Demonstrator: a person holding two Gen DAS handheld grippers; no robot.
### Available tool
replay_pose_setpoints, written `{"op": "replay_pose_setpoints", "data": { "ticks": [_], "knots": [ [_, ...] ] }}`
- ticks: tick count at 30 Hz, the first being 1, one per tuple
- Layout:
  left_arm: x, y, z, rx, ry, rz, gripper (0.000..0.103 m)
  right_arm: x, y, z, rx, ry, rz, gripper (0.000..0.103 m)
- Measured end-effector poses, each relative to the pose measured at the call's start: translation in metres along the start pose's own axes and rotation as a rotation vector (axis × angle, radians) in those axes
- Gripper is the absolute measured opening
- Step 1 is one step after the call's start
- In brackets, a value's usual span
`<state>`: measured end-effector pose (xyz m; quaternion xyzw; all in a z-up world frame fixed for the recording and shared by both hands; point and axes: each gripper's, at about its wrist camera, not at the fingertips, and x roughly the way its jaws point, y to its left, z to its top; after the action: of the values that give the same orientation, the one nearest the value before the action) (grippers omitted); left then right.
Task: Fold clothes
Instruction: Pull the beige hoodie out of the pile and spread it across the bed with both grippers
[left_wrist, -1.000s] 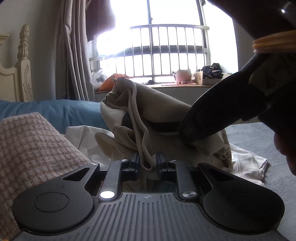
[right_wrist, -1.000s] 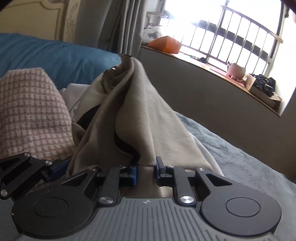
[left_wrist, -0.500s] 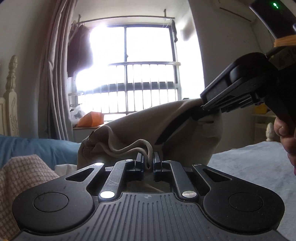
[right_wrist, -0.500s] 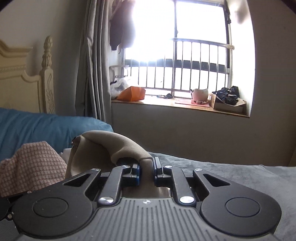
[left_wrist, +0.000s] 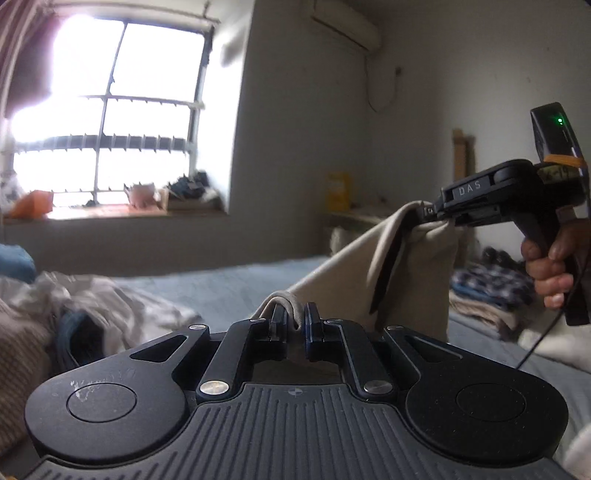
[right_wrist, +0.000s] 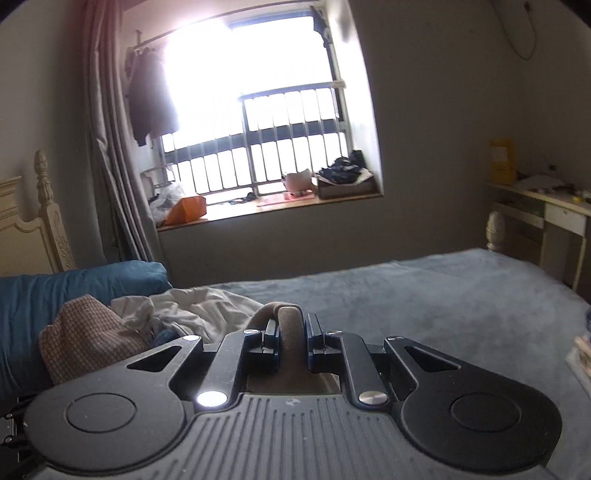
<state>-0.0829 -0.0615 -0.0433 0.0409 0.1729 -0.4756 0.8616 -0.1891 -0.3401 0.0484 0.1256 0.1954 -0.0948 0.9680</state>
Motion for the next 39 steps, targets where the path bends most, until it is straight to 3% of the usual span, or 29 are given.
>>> {"op": "replay_pose_setpoints", "data": {
  "ticks": [3,5,8,11,18,23,26,34,36,39],
  "knots": [
    [0.009,-0.012,-0.047,0.013,0.183,-0.044,0.007,-0.021,-0.038,-0.049,0.113,0.111,-0.058,0.012],
    [0.002,-0.017,-0.063,0.029,0.263,-0.009,0.007,-0.024,-0.052,-0.087,0.161,0.176,-0.092,0.012],
    [-0.003,-0.005,-0.077,0.036,0.344,0.019,0.010,-0.030,-0.071,-0.131,0.215,0.238,-0.114,0.012],
    [-0.020,-0.011,-0.081,0.044,0.406,0.053,0.014,-0.033,-0.075,-0.154,0.240,0.270,-0.107,0.012],
    [-0.051,-0.016,-0.081,-0.018,0.363,0.155,0.026,-0.045,-0.050,-0.155,0.068,0.315,-0.070,0.016],
    [-0.038,-0.006,-0.071,-0.121,0.314,0.213,0.033,-0.052,-0.038,-0.153,-0.052,0.334,-0.072,0.030],
    [-0.023,0.004,-0.068,-0.210,0.312,0.220,0.034,-0.062,-0.031,-0.152,-0.146,0.335,-0.078,0.048],
    [0.008,0.025,-0.070,-0.304,0.317,0.210,0.035,-0.073,-0.008,-0.131,-0.234,0.305,-0.002,0.051],
    [0.012,0.026,-0.074,-0.311,0.327,0.201,0.036,-0.076,-0.001,-0.125,-0.247,0.296,0.022,0.055],
    [0.017,0.023,-0.082,-0.289,0.350,0.194,0.036,-0.067,0.021,-0.112,-0.239,0.255,0.132,0.067]
  ]
}}
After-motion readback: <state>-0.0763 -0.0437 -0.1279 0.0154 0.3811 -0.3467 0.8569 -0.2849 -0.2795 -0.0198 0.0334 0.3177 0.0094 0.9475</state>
